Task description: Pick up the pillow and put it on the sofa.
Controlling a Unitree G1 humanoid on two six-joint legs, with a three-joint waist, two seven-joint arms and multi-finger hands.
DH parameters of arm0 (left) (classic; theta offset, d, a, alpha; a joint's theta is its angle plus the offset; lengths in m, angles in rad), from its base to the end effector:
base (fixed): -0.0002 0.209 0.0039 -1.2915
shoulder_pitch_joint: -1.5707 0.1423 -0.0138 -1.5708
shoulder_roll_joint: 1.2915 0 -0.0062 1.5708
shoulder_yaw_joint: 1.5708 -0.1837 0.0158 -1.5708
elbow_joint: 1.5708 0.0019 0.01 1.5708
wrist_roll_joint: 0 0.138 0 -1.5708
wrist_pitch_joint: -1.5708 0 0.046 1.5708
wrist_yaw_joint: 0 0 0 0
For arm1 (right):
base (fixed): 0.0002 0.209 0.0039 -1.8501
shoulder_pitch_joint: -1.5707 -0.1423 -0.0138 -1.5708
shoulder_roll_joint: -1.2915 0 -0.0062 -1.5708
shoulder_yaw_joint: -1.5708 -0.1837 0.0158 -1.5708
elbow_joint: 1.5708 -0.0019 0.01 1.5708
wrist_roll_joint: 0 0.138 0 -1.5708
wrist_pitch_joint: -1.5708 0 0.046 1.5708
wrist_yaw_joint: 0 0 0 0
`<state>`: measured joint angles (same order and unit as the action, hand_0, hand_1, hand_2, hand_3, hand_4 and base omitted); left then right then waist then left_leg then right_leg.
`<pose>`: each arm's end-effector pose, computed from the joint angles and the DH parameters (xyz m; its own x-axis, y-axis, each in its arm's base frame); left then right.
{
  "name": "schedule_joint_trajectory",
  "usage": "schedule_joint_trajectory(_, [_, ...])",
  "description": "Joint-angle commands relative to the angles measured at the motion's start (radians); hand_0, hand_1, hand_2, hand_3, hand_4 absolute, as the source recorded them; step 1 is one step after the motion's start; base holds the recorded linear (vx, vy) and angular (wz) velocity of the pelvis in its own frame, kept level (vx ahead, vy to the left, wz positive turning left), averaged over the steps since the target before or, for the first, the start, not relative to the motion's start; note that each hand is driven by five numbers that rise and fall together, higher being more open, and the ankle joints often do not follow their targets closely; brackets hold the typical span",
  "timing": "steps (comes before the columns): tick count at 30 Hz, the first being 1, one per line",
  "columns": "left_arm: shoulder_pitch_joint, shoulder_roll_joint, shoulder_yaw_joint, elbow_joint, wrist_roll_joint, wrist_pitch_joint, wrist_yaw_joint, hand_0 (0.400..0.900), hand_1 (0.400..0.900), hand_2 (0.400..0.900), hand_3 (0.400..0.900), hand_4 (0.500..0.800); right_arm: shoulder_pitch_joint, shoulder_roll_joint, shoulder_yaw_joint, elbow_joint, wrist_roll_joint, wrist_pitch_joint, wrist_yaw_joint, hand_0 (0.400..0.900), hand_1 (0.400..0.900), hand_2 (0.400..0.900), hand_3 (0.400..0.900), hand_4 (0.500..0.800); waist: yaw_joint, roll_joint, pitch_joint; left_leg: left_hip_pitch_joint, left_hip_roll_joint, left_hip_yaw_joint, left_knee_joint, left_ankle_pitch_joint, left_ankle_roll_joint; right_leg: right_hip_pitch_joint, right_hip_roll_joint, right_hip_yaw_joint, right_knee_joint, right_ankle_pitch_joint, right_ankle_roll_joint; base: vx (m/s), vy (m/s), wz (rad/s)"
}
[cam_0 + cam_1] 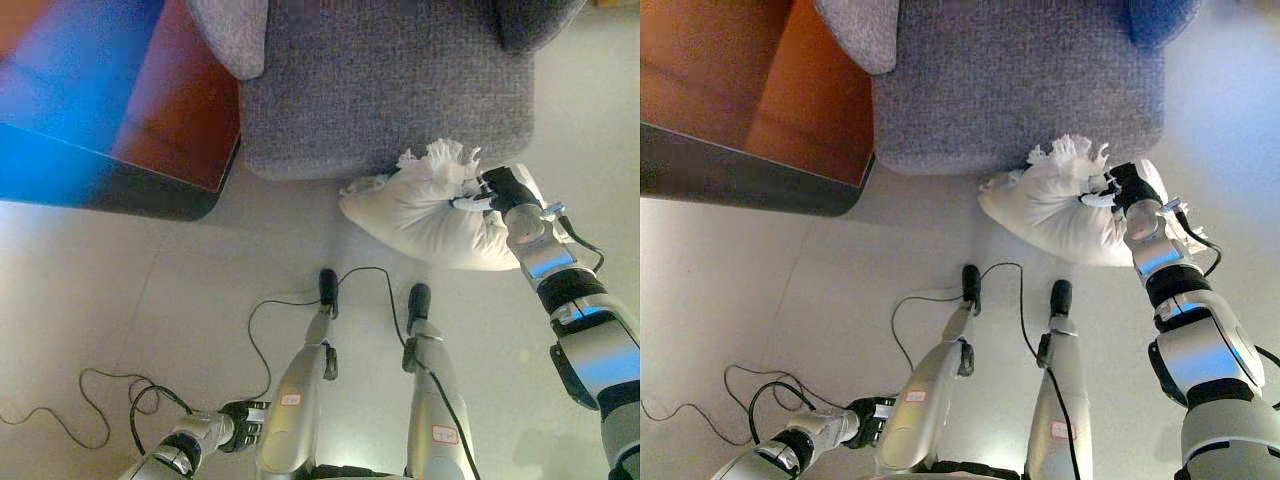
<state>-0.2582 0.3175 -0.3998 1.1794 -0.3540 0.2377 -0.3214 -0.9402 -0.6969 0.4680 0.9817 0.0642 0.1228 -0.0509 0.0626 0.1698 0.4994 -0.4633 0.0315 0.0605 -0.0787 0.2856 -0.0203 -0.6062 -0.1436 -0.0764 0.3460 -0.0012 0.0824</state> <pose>0.1584 0.2249 -0.0872 0.3217 -0.1598 -0.9332 0.2040 0.9742 -0.0965 0.3384 -0.2715 0.1542 0.9597 -0.2555 -0.1174 0.0847 0.6608 -0.7458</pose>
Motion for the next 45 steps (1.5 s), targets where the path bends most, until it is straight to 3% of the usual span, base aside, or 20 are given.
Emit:
schedule_joint_trajectory(1, [0.051,0.034,-0.005,0.037,0.047,0.031,-0.064,0.900,0.900,0.900,0.900,0.800,-0.109,-0.121,0.036,-0.109,-0.012,-0.148,0.094,0.400,0.400,0.400,0.400,0.500,0.016,-0.082,-0.030,0.084,-0.033,-0.006,0.082,-0.197,-0.025,0.149,0.022,-0.110,-0.180,0.032,-0.009,0.03,-0.034,0.02])
schedule_joint_trajectory(8, [0.092,0.071,0.033,0.036,0.091,0.064,-0.111,0.900,0.900,0.900,0.900,0.800,-0.066,-0.188,0.072,-0.201,-0.022,-0.152,0.273,0.400,0.400,0.400,0.400,0.500,0.029,-0.151,-0.107,0.219,-0.010,-0.003,0.023,-0.209,-0.036,0.306,0.035,-0.131,-0.262,0.041,0.001,0.08,-0.033,0.06])
schedule_joint_trajectory(16, [0.167,0.086,0.091,0.058,0.158,0.097,-0.151,0.900,0.900,0.900,0.900,0.800,0.056,-0.224,0.005,-0.280,0.022,-0.173,0.455,0.400,0.400,0.400,0.400,0.500,0.034,-0.231,-0.245,0.363,-0.006,-0.016,-0.009,-0.236,-0.045,0.493,0.048,-0.137,-0.352,0.061,0.018,0.15,-0.024,0.09])
schedule_joint_trajectory(21, [0.202,0.076,0.119,0.078,0.184,0.105,-0.183,0.900,0.900,0.900,0.900,0.800,0.082,-0.240,-0.009,-0.296,0.018,-0.185,0.566,0.400,0.400,0.400,0.400,0.500,0.038,-0.247,-0.331,0.417,-0.017,-0.029,-0.009,-0.251,-0.041,0.568,0.051,-0.140,-0.394,0.069,0.019,0.14,0.066,0.07])
schedule_joint_trajectory(30, [0.234,0.062,0.174,0.138,0.228,0.157,-0.229,0.900,0.900,0.900,0.900,0.800,-0.097,-0.248,0.033,-0.267,0.137,-0.110,0.707,0.400,0.400,0.400,0.400,0.500,0.066,-0.280,-0.432,0.518,-0.023,-0.041,-0.009,-0.283,-0.039,0.690,0.047,-0.153,-0.428,0.064,0.022,0.15,0.068,0.12])
schedule_joint_trajectory(34, [0.248,0.059,0.187,0.169,0.256,0.165,-0.238,0.900,0.900,0.900,0.900,0.800,-0.214,-0.230,0.066,-0.201,0.160,-0.047,0.698,0.400,0.400,0.400,0.400,0.500,0.087,-0.292,-0.448,0.543,-0.024,-0.050,-0.009,-0.290,-0.041,0.722,0.048,-0.160,-0.433,0.059,0.022,0.14,0.042,0.15])
schedule_joint_trajectory(45, [0.270,0.064,0.176,0.191,0.243,0.224,-0.250,0.900,0.900,0.900,0.900,0.800,-0.410,-0.192,0.103,-0.028,0.141,0.106,0.508,0.400,0.400,0.400,0.400,0.500,0.131,-0.292,-0.446,0.561,-0.022,-0.077,-0.009,-0.289,-0.041,0.754,0.048,-0.173,-0.433,0.048,0.020,0.10,0.051,0.12])
